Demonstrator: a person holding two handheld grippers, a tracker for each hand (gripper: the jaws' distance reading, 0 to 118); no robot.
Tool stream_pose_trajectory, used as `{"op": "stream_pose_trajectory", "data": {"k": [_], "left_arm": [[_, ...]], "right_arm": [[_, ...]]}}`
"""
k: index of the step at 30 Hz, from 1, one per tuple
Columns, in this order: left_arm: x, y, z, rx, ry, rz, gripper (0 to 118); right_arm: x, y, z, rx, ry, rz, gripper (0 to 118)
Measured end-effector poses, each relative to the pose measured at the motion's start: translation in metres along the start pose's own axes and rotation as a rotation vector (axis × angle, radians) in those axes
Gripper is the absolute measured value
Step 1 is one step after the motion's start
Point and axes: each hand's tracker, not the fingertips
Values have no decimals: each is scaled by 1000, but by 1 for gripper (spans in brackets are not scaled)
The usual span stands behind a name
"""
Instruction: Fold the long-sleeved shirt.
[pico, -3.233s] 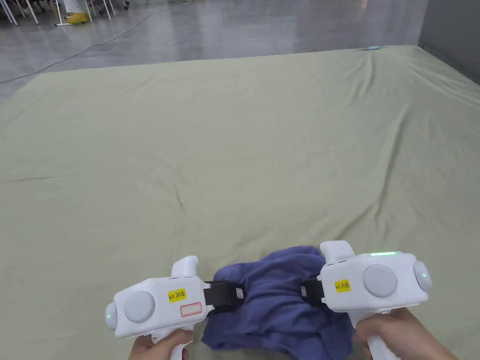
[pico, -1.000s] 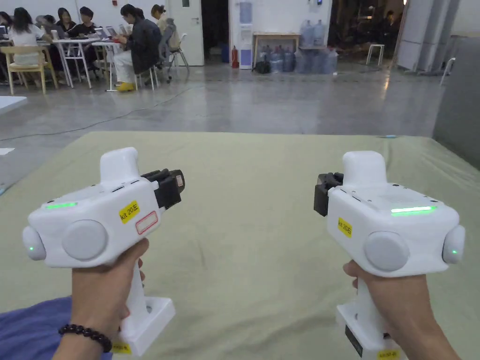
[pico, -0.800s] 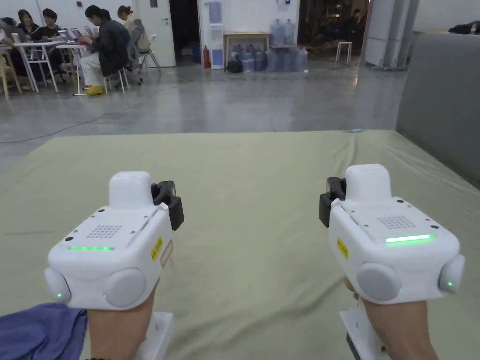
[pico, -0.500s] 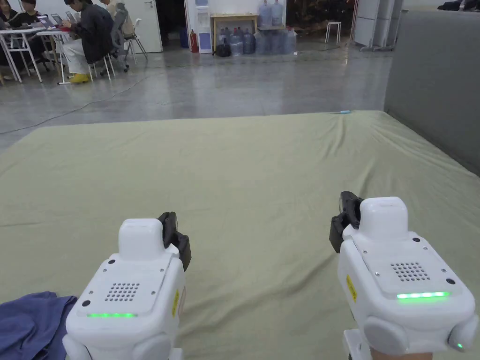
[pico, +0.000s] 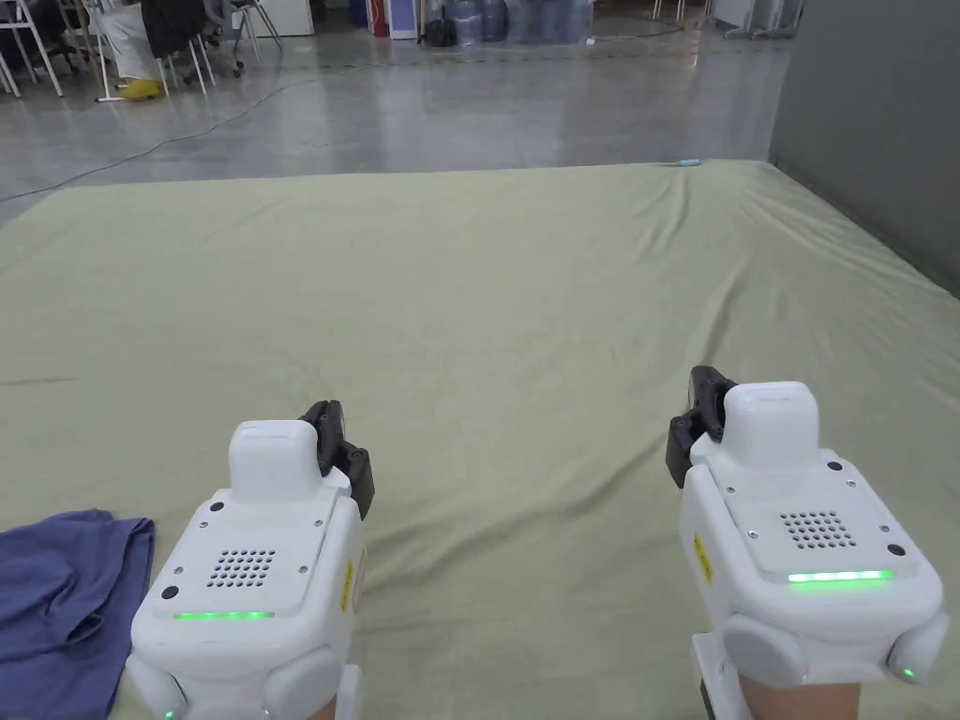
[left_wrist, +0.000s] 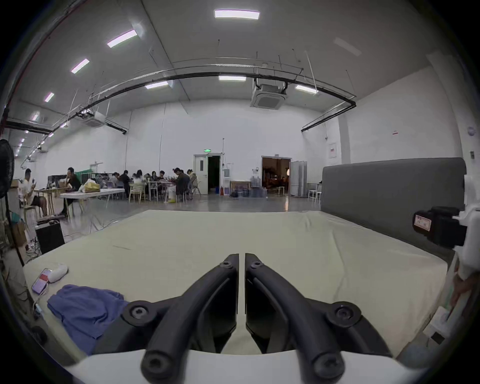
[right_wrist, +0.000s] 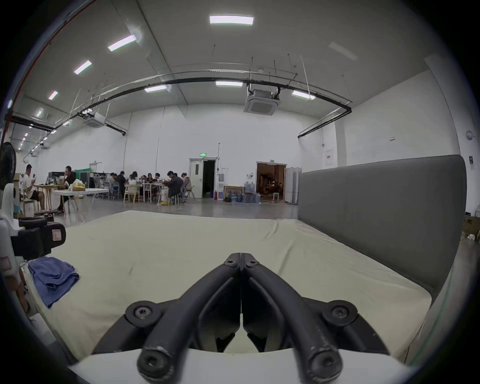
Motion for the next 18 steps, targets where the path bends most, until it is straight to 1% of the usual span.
{"op": "stream_pose_trajectory", "data": {"k": [6, 8, 9, 10, 11, 12, 13, 14, 15, 16, 18], "left_arm": [[-2, 0, 0, -14, 9, -14, 0], [-1, 0, -1, -20, 32, -27, 0], [-3, 1, -1, -22, 28, -23, 2], [-3, 1, -2, -26, 29, -20, 9], [-3, 1, -3, -35, 31, -13, 21], [-2, 1, -5, -50, 31, -9, 46], [-4, 1, -6, -63, 29, -5, 72], [-4, -1, -7, -63, 26, -5, 97], [-4, -3, -6, -58, 21, -3, 113], [-4, -4, -6, -46, 12, -5, 117], [-3, -7, -6, -37, 24, -16, 117]], "right_arm": [[-5, -3, -3, -19, 17, 10, 0], [-5, -2, -4, -41, 44, -4, 0], [-6, 0, -4, -50, 42, -6, 13], [-7, 0, -4, -52, 46, -9, 35], [-7, 0, -4, -47, 46, -11, 58], [-7, -1, -3, -39, 41, -10, 82], [-7, -1, -2, -28, 30, -7, 90], [-7, 0, -3, -24, 24, -4, 92], [-7, 1, -3, -23, 19, -1, 92], [-6, 0, -4, -20, 17, 1, 92], [-5, -2, -4, 3, 8, 3, 92]]}}
